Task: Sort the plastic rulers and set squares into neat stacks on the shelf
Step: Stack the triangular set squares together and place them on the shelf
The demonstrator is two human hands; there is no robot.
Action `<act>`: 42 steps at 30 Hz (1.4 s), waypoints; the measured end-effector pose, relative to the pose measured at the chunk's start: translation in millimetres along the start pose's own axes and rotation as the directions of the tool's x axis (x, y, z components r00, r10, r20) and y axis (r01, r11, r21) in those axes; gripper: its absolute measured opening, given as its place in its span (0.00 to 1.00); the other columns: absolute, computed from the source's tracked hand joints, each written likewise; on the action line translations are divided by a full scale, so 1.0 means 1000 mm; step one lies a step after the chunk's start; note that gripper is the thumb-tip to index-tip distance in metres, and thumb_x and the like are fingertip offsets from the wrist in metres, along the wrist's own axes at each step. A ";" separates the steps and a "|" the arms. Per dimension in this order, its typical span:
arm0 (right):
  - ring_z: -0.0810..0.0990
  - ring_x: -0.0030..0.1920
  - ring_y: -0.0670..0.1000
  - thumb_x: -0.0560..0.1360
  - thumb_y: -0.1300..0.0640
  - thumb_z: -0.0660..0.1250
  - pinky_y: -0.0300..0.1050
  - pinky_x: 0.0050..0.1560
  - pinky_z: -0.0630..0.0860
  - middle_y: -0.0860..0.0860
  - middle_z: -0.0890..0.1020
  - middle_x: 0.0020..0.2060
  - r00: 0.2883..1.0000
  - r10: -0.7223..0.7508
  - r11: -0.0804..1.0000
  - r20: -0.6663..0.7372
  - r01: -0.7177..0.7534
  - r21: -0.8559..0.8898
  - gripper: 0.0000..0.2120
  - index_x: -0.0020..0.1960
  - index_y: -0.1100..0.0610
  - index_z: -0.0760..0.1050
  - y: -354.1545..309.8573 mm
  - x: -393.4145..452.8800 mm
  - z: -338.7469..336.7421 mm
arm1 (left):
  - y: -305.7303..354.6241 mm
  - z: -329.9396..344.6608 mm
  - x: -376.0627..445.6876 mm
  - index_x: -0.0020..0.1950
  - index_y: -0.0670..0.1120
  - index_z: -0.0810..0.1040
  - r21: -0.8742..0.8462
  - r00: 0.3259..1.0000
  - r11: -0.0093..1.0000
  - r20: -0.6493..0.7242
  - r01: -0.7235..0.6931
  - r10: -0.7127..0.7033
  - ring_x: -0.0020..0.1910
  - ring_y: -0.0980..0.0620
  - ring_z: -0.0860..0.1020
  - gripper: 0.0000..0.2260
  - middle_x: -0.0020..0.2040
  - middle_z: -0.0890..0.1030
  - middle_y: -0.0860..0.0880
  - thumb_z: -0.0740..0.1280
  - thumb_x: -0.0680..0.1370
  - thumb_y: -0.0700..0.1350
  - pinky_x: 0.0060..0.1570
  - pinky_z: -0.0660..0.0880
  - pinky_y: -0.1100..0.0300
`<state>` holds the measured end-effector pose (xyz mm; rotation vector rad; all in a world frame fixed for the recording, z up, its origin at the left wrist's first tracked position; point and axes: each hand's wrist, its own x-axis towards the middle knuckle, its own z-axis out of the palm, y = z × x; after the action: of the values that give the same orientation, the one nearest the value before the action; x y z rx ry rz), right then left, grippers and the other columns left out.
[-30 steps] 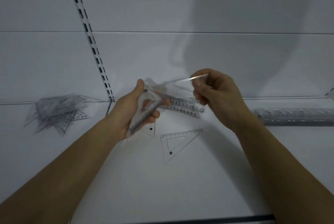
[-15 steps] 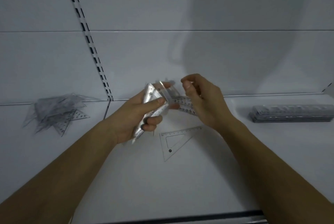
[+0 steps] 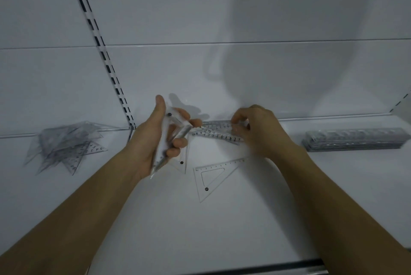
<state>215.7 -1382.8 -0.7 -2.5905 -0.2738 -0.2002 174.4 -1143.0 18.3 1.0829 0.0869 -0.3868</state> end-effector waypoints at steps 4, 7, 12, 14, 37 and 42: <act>0.79 0.41 0.46 0.78 0.60 0.70 0.37 0.46 0.75 0.49 0.83 0.45 0.972 -0.044 0.993 -0.231 0.067 0.094 0.05 0.48 0.54 0.84 -0.005 0.002 -0.004 | 0.001 -0.004 -0.001 0.48 0.44 0.79 -0.061 0.996 0.995 -0.032 0.077 -0.079 0.24 0.53 0.70 0.21 0.51 0.84 0.40 0.56 0.82 0.59 0.19 0.65 0.68; 0.80 0.42 0.44 0.77 0.60 0.72 0.32 0.48 0.75 0.48 0.84 0.46 0.890 -0.109 0.953 -0.443 0.220 0.208 0.04 0.50 0.54 0.84 -0.014 -0.003 -0.009 | 0.001 -0.002 -0.001 0.49 0.45 0.78 -0.060 0.994 0.993 -0.036 0.102 -0.104 0.24 0.53 0.70 0.20 0.49 0.84 0.41 0.55 0.83 0.58 0.20 0.66 0.68; 0.83 0.48 0.45 0.76 0.64 0.72 0.35 0.51 0.78 0.49 0.84 0.47 0.810 -0.157 0.827 -0.566 0.421 0.373 0.04 0.50 0.57 0.84 -0.028 -0.010 -0.010 | 0.003 -0.003 -0.002 0.46 0.46 0.78 -0.104 0.990 0.987 -0.059 0.119 -0.125 0.23 0.54 0.70 0.19 0.45 0.83 0.42 0.56 0.82 0.58 0.19 0.68 0.67; 0.84 0.49 0.47 0.76 0.65 0.72 0.40 0.52 0.80 0.51 0.84 0.47 0.807 -0.111 0.791 -0.580 0.425 0.440 0.05 0.50 0.58 0.84 -0.030 -0.010 -0.009 | 0.004 -0.003 -0.003 0.47 0.45 0.78 -0.113 0.991 0.987 -0.060 0.112 -0.119 0.23 0.53 0.70 0.19 0.45 0.83 0.41 0.57 0.82 0.58 0.19 0.68 0.67; 0.84 0.46 0.45 0.75 0.55 0.75 0.47 0.50 0.81 0.44 0.86 0.47 0.890 -0.425 0.842 -0.165 0.456 0.288 0.06 0.52 0.51 0.84 -0.046 -0.024 0.012 | -0.004 0.008 -0.008 0.64 0.50 0.78 0.219 0.989 0.969 0.071 0.115 -0.133 0.26 0.55 0.70 0.20 0.43 0.79 0.47 0.64 0.77 0.59 0.21 0.68 0.65; 0.80 0.48 0.44 0.79 0.58 0.68 0.41 0.51 0.76 0.44 0.84 0.48 0.940 -0.240 0.934 -0.244 0.292 0.207 0.07 0.54 0.52 0.83 -0.032 -0.013 0.007 | -0.003 0.001 -0.003 0.58 0.50 0.77 0.151 0.992 0.986 0.089 0.070 -0.084 0.26 0.55 0.68 0.17 0.54 0.80 0.41 0.64 0.77 0.61 0.19 0.66 0.67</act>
<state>196.2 -1354.4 6.3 -2.2612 -0.5380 -0.5096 170.3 -1144.8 16.8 1.2078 0.0156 -0.5205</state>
